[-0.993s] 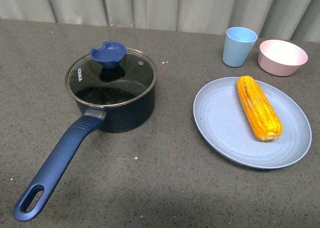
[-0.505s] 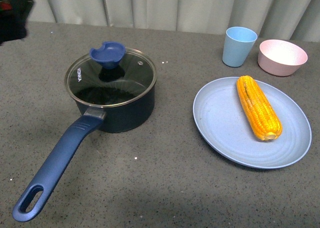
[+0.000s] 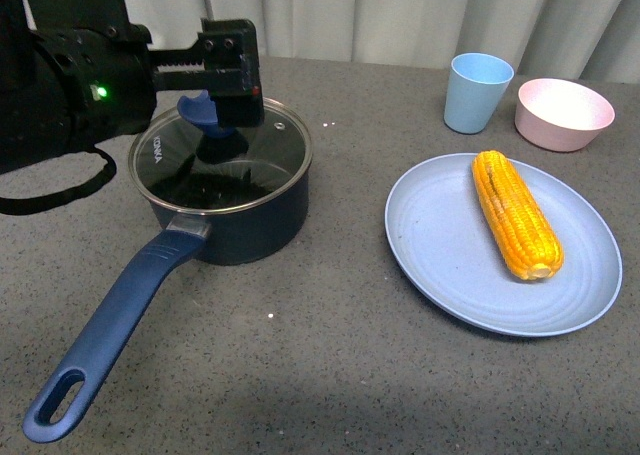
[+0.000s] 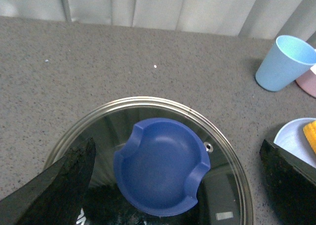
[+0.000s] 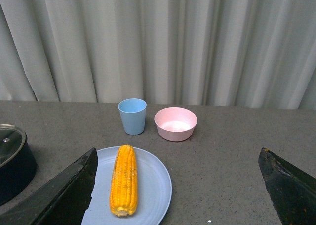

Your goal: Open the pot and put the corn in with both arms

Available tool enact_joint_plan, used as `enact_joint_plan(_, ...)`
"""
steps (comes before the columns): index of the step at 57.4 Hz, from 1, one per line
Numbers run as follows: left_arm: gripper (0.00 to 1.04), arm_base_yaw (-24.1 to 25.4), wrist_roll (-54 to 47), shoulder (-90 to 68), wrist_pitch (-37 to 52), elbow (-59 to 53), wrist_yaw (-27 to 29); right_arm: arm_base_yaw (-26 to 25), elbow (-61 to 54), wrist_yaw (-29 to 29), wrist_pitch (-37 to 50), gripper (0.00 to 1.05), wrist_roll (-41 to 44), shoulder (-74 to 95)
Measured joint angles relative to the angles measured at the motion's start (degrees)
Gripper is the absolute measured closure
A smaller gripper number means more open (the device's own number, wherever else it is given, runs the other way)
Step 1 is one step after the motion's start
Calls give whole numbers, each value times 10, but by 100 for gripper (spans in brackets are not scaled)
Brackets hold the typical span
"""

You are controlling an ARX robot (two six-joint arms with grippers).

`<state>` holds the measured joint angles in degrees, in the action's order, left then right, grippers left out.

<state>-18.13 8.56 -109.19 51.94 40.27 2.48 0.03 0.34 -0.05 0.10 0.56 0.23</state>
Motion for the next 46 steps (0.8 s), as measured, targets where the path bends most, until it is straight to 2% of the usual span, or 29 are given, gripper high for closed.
enact_joint_plan(37,7,11,-14,-92,28,33,-12,0,0,0,0,9,0,0)
enact_joint_plan(46,30,13,-14,-93,30,34,-18,0,0,0,0,9,0,0)
